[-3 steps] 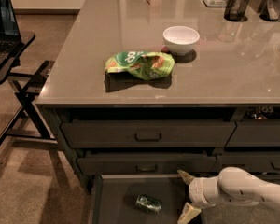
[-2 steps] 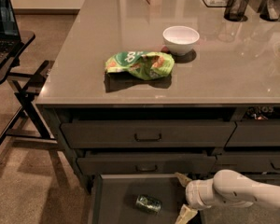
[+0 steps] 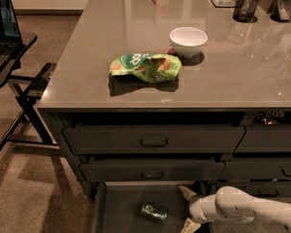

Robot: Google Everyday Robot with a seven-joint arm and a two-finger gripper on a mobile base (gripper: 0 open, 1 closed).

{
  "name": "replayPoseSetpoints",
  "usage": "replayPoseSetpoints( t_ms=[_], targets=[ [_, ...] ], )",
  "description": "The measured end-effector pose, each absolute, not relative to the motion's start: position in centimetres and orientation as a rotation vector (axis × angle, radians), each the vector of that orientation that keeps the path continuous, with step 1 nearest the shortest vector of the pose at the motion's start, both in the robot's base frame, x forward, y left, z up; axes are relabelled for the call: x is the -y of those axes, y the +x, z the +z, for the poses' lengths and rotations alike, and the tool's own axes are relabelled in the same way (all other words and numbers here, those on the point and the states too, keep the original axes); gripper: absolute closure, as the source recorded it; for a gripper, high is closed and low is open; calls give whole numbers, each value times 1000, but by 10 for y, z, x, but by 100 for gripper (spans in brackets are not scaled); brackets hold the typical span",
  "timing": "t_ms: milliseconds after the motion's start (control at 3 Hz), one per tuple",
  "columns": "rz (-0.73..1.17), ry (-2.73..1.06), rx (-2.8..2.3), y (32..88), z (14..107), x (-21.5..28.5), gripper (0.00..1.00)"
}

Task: Pick green can from bottom drawer and place on counter

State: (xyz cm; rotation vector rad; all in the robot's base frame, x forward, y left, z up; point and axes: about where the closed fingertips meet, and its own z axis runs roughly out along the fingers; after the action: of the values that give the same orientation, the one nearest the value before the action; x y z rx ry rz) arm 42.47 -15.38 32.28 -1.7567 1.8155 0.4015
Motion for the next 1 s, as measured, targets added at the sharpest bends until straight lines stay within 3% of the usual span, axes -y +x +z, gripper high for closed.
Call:
replayPoseSetpoints(
  t_ms=[1000],
  targets=[
    [542, -1795, -1797, 439, 241, 133, 0]
  ],
)
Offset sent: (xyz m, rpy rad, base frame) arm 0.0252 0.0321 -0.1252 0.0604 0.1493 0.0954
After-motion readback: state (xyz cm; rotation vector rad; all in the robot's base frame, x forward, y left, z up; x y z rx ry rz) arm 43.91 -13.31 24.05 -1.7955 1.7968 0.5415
